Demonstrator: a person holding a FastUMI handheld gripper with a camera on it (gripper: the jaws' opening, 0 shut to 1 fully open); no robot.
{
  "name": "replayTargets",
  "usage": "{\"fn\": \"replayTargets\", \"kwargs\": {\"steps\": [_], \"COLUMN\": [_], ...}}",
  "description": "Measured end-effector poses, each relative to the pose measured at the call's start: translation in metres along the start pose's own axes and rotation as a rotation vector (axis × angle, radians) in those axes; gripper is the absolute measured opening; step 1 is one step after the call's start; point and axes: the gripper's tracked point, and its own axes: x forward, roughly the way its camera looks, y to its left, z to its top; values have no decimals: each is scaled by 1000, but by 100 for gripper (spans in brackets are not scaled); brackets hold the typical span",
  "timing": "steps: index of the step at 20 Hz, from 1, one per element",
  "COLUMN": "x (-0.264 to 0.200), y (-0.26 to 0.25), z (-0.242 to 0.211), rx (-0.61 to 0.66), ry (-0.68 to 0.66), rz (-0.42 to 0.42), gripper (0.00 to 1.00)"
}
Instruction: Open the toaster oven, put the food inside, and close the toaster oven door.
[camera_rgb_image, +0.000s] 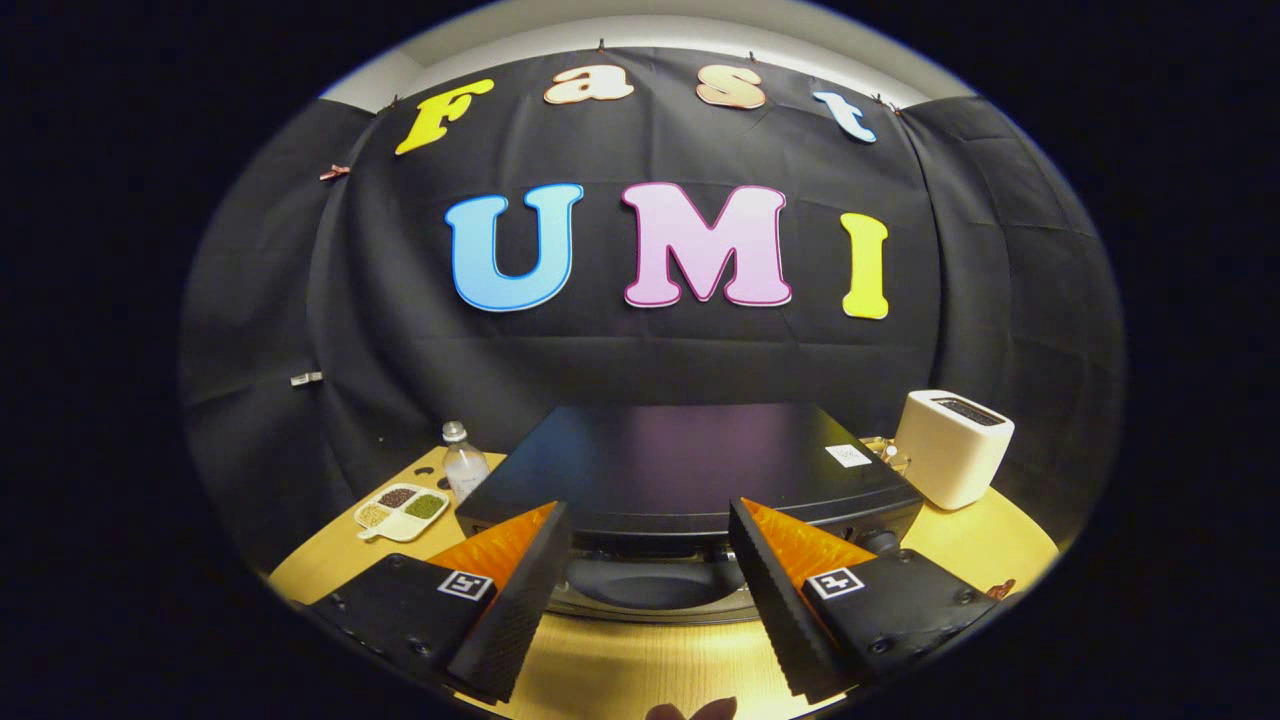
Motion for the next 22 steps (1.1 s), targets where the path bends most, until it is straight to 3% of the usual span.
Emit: {"fn": "replayTargets", "kwargs": {"steps": [6,12,22], "x": [14,12,-35], "y": [-10,-8,-6], "z": [-20,-22,-50], "rx": [7,-8,-5], "ry": [66,72,121], "rz": [-57,-55,-46], "gripper": [98,99,99]}}
